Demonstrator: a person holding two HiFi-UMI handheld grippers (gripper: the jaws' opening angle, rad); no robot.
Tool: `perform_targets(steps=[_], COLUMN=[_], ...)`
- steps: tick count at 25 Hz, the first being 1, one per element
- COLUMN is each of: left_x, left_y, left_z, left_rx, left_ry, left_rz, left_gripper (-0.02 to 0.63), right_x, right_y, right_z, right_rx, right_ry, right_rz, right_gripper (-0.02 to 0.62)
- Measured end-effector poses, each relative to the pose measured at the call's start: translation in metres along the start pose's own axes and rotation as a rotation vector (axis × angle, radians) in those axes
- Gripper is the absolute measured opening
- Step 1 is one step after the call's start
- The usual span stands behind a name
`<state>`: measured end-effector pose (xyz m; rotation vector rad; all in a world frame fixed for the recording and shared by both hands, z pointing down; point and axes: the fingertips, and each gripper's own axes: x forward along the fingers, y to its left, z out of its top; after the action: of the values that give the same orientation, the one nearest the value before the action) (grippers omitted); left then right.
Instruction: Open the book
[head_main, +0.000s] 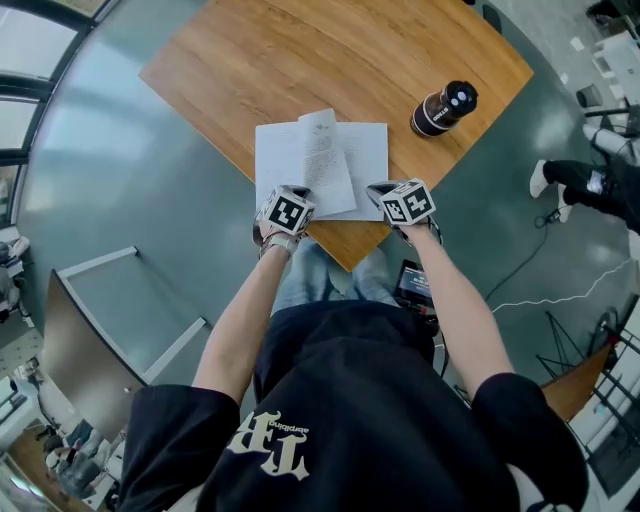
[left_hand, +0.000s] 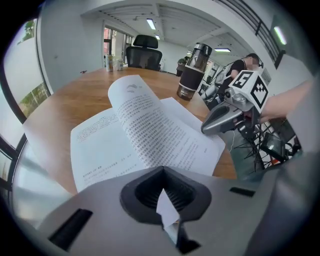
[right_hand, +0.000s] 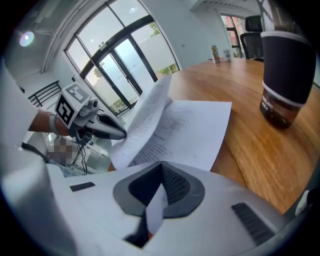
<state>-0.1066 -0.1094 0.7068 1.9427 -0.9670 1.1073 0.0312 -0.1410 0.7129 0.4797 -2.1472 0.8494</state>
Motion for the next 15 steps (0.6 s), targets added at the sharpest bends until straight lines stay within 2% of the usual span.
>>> perform_targets(steps=[5, 9, 15], left_x=[-0.01, -0.024, -0.043], left_y=[0.013, 0.032, 0.074], left_z=[-0.009, -0.019, -0.057], left_rx=[0.007, -0.002, -0.058], left_ry=[-0.011, -0.027, 0.006], left_rz=[-0.008, -0.001, 0.035], left_gripper=[0.006, 0.006, 0.006], right_x=[0.019, 0.04, 0.076], right_y=[0.027, 0.063, 0.108], right_z=[0.028, 0.047, 0.059], right_rx=[0.033, -0.017, -0.08], right_ry=[-0.039, -0.042, -0.002], right_rz=[0.079, 0.154, 0.211], right_gripper=[-0.011, -0.011, -0.011])
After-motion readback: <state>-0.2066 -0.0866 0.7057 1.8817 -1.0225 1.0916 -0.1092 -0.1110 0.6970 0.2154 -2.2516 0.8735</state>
